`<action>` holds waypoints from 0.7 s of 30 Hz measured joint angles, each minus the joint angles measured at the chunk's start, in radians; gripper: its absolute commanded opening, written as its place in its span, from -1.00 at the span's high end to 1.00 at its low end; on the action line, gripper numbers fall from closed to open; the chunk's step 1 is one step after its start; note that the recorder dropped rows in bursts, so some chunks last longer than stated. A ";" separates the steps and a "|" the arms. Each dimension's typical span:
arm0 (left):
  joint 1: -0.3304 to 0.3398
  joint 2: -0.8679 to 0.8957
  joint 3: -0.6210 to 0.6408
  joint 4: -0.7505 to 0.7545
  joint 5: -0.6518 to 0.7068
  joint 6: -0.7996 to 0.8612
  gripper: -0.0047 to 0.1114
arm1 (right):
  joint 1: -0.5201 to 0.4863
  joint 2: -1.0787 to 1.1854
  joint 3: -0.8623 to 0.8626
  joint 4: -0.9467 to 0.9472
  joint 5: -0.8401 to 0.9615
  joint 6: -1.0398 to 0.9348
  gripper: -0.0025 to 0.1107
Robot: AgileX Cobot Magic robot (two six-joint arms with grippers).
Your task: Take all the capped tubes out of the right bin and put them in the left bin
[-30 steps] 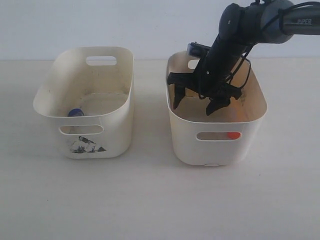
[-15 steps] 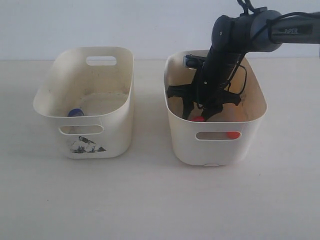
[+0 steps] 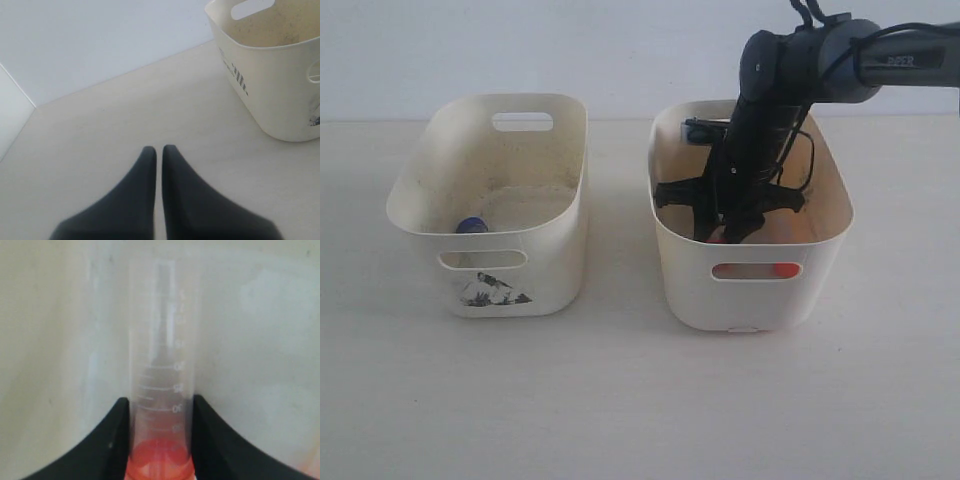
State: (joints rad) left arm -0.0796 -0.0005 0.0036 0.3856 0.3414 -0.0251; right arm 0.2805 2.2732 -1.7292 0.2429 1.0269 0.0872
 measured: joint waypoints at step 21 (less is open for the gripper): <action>0.000 0.000 0.000 0.000 0.000 0.000 0.84 | 0.021 -0.327 0.006 -0.031 0.061 -0.025 0.96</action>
State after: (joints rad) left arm -0.0796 -0.0005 0.0036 0.3856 0.3414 -0.0251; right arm 0.3012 1.9463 -1.7227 0.2115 1.0880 0.0617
